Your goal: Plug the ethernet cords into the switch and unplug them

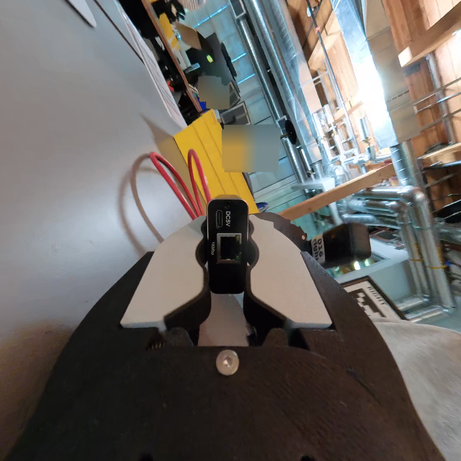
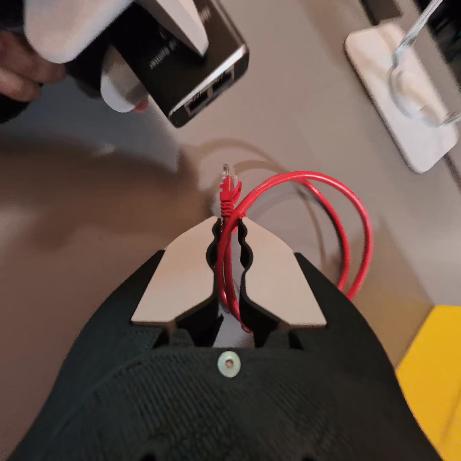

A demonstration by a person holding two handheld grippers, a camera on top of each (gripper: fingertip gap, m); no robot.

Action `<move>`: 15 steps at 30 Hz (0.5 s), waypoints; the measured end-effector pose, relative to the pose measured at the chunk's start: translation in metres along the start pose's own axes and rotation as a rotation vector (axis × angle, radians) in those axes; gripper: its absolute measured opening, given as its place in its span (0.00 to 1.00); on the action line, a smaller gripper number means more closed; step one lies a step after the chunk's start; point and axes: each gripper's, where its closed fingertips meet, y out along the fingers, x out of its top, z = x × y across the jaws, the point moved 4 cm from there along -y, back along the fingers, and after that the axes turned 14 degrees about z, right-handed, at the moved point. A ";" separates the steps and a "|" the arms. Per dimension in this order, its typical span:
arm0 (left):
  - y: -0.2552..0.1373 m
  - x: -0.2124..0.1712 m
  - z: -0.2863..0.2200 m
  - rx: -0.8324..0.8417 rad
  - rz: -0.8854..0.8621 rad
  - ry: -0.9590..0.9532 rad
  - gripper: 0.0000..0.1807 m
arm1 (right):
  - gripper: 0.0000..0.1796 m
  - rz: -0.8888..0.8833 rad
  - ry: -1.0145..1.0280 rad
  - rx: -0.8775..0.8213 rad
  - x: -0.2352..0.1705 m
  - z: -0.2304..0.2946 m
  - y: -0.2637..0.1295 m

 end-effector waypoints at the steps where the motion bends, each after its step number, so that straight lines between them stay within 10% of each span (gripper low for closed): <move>1: 0.001 -0.001 0.001 -0.028 0.001 -0.032 0.14 | 0.07 -0.032 -0.049 -0.063 0.001 -0.002 -0.005; 15: 0.007 -0.007 0.000 -0.158 0.017 -0.147 0.14 | 0.04 -0.179 -0.282 -0.416 0.011 0.001 -0.029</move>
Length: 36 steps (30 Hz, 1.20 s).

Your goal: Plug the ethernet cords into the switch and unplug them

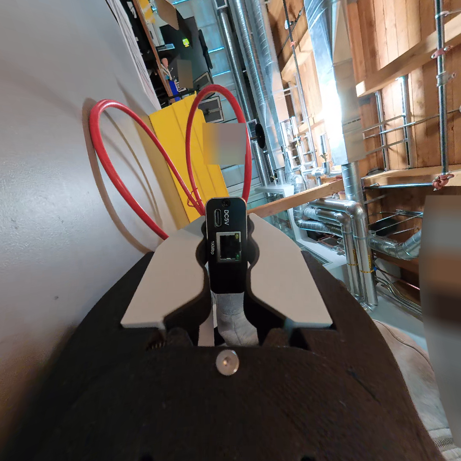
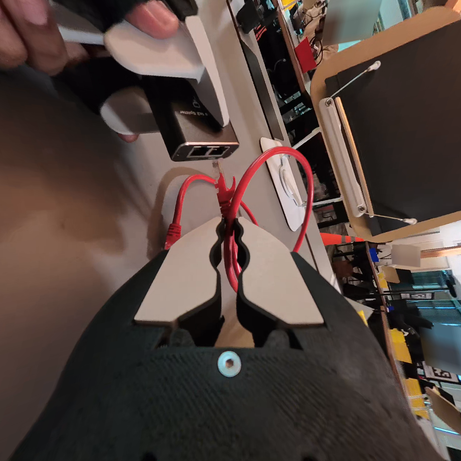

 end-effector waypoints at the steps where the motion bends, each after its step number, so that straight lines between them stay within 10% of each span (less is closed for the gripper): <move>1: 0.000 0.000 0.000 -0.004 0.000 0.001 0.14 | 0.04 0.008 0.014 0.004 -0.001 -0.001 0.001; 14: 0.000 0.000 -0.002 -0.035 -0.002 -0.005 0.14 | 0.05 0.038 0.473 0.277 -0.028 -0.018 0.018; 20: -0.001 0.001 -0.002 -0.035 -0.014 0.000 0.14 | 0.21 0.147 0.536 0.456 -0.050 -0.009 0.030; 36: -0.003 0.003 -0.002 -0.056 -0.031 -0.010 0.14 | 0.00 0.041 0.376 0.540 -0.027 0.004 0.002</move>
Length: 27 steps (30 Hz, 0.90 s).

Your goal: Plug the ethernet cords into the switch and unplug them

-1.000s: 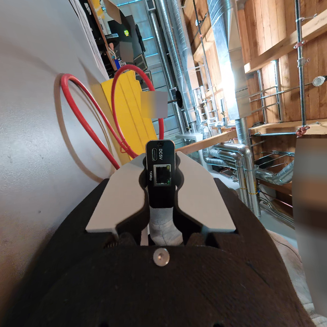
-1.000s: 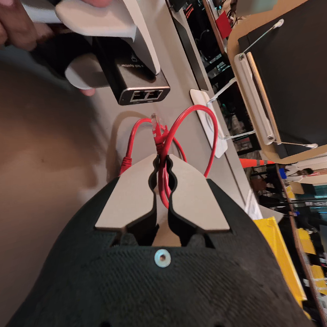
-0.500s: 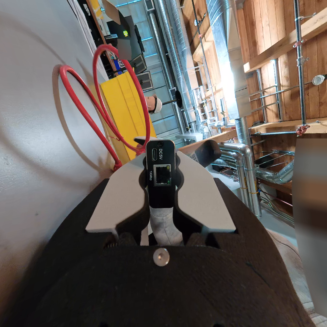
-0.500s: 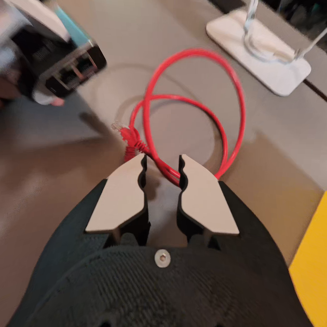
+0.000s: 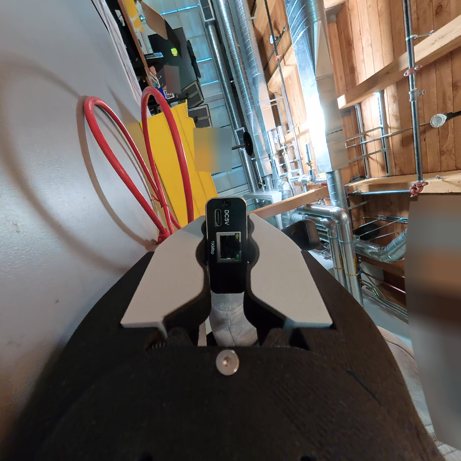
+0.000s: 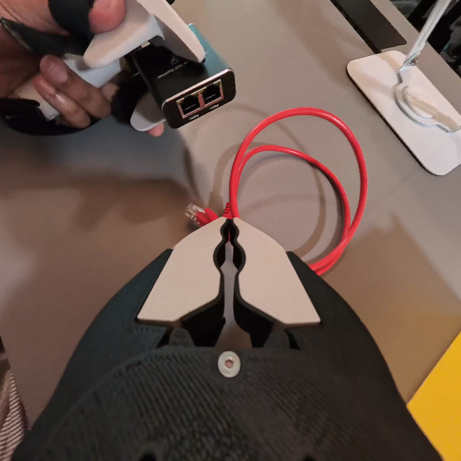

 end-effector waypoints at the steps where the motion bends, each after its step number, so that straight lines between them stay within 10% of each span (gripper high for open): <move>1: 0.000 0.000 0.000 0.000 0.001 0.000 0.14 | 0.00 -0.015 -0.016 -0.021 0.002 -0.001 -0.001; 27: 0.000 0.001 0.000 -0.007 -0.013 -0.006 0.14 | 0.09 -0.059 0.014 -0.127 0.016 -0.002 0.009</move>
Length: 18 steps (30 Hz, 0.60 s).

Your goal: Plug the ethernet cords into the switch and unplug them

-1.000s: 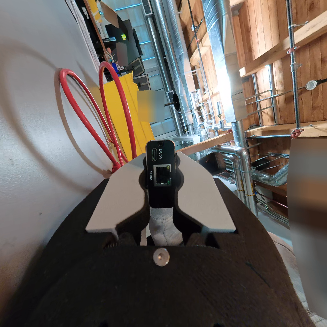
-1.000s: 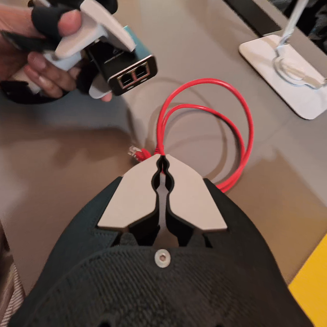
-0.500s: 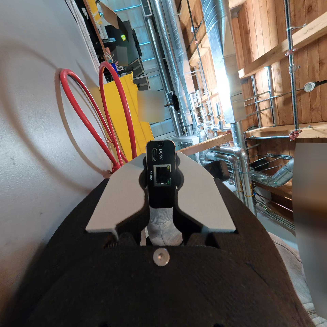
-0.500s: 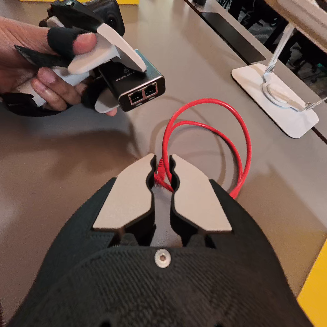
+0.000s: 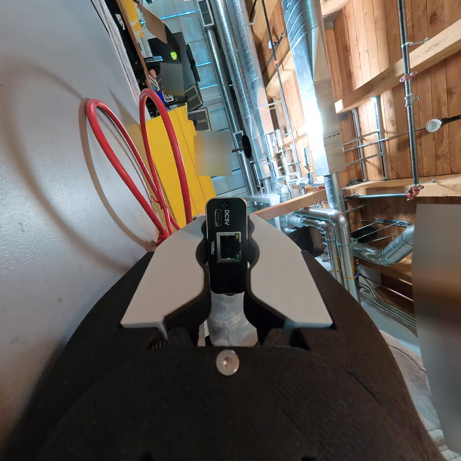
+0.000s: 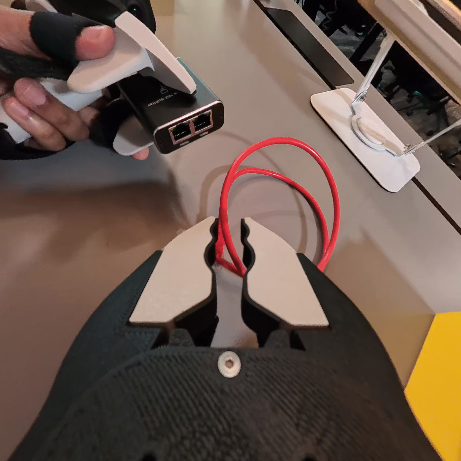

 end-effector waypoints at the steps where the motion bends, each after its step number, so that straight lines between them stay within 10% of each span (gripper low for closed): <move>1: 0.000 0.000 0.000 0.000 -0.003 0.000 0.14 | 0.11 0.018 0.014 0.013 0.002 0.001 0.004; 6: -0.001 0.001 0.000 0.006 -0.009 0.006 0.14 | 0.30 0.269 0.078 0.090 0.002 0.005 0.040; 11: -0.001 0.001 -0.001 0.005 -0.015 0.016 0.14 | 0.06 0.278 0.088 0.073 0.005 -0.002 0.045; 18: -0.009 0.010 -0.013 -0.056 -0.097 0.081 0.14 | 0.03 -0.357 0.449 0.401 0.033 -0.030 -0.018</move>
